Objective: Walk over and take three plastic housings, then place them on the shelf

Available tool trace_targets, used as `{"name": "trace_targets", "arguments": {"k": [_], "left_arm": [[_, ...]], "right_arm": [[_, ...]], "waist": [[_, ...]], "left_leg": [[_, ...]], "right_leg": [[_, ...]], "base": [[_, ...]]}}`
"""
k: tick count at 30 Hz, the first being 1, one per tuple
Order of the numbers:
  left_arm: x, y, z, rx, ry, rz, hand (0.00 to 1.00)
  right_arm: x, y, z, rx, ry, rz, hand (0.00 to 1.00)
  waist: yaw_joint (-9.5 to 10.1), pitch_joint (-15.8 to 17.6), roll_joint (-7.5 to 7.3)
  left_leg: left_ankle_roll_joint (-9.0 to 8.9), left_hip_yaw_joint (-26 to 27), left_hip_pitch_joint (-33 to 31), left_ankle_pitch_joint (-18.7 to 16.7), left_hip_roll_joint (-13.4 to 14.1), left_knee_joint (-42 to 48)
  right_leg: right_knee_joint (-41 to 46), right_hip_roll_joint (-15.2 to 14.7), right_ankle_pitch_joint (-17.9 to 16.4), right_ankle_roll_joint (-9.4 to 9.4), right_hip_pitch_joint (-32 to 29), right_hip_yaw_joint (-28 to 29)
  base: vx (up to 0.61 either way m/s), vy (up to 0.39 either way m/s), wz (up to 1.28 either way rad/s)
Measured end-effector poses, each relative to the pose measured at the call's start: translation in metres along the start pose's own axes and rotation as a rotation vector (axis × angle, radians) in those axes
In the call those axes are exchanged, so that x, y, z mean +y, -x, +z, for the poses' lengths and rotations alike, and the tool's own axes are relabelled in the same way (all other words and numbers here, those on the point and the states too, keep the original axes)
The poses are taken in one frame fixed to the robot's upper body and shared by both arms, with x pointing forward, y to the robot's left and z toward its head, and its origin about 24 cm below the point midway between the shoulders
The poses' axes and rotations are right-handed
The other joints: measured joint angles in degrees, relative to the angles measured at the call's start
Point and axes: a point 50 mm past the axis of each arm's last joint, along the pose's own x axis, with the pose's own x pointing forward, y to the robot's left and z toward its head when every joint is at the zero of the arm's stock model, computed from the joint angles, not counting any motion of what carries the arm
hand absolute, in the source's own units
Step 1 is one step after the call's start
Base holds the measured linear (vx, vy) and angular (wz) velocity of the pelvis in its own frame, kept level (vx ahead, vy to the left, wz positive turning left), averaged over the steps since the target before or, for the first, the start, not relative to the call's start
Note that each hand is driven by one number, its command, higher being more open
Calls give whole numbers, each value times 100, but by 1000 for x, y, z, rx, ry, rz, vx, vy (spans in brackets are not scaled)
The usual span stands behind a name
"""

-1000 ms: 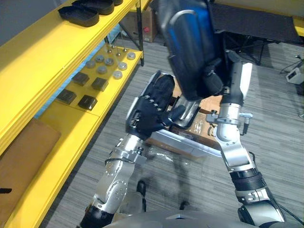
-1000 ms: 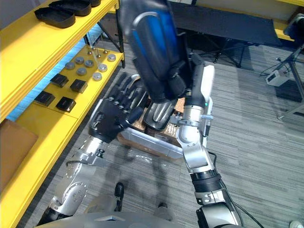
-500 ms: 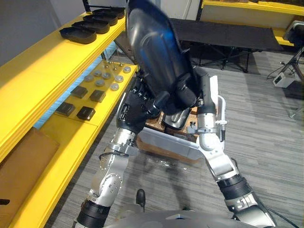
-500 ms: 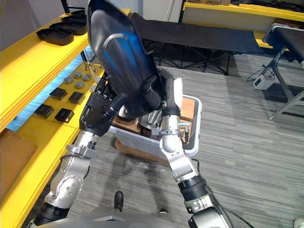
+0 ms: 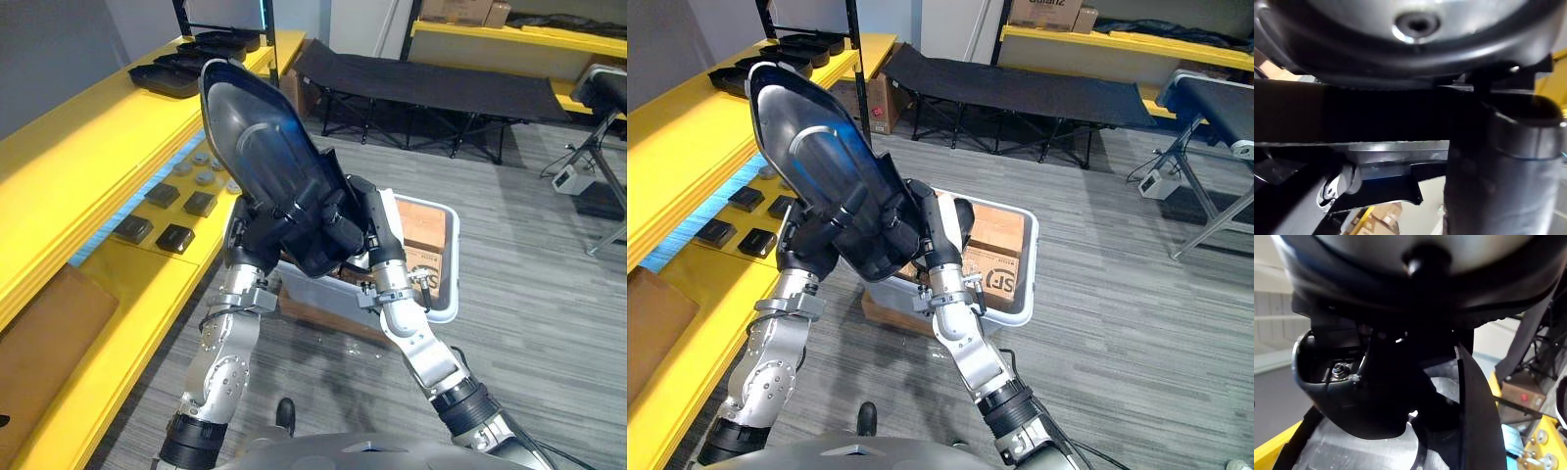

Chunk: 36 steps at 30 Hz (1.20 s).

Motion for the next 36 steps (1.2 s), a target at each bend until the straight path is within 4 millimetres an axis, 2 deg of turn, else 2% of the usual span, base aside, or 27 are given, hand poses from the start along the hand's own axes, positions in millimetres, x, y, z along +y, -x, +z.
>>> {"name": "trace_targets", "arguments": {"k": [3, 4, 13, 19, 29, 30, 36], "left_arm": [[0, 0, -7, 66, -8, -3, 100], [0, 1, -8, 81, -9, -7, 0], [4, 3, -18, 153, -32, -22, 0], [23, 4, -23, 163, -45, 95, 0], [28, 11, -17, 74, -41, 135, 0], [28, 11, -17, 70, -40, 137, 0], [23, 10, -13, -7, 6, 184, 0]], "right_arm": [[0, 4, -5, 26, 3, -5, 0], [0, 6, -6, 31, 3, -10, 0], [-4, 11, -10, 37, 29, -26, 0], [4, 14, -5, -14, 49, 21, 0], [13, 12, 5, -51, 21, 52, 0], [13, 12, 5, -53, 20, 54, 100], [16, 16, 9, -90, -35, 111, 100]], "waist": [[-16, -4, -1], [-18, -9, -1], [-14, -157, 35], [-18, -182, 51], [-15, -183, 51], [-11, -183, 51], [-18, -183, 50]], "left_leg": [[-27, 0, -1, -19, 0, -1], [-30, 0, -1, -21, 1, -1], [-19, 3, -8, -13, 5, 14], [-20, 16, -8, -14, 14, 18], [-65, 11, -14, -48, 4, 18], [-65, 10, -16, -48, 4, 18], [-67, 36, -15, -51, 4, 21]], "right_leg": [[1, 0, 8, -3, -2, 1], [1, 1, 8, -4, -2, 1], [-18, 7, 13, -1, -6, 15], [-40, 19, 30, 2, -8, 64], [-40, 10, 32, 2, -6, 65], [-40, 10, 31, 2, -7, 63], [-42, 8, 29, -1, -21, 89]], "base": [[0, 0, 0], [0, 0, 0], [0, 0, 0], [0, 0, 0], [0, 0, 0], [0, 0, 0], [0, 0, -2]]}}
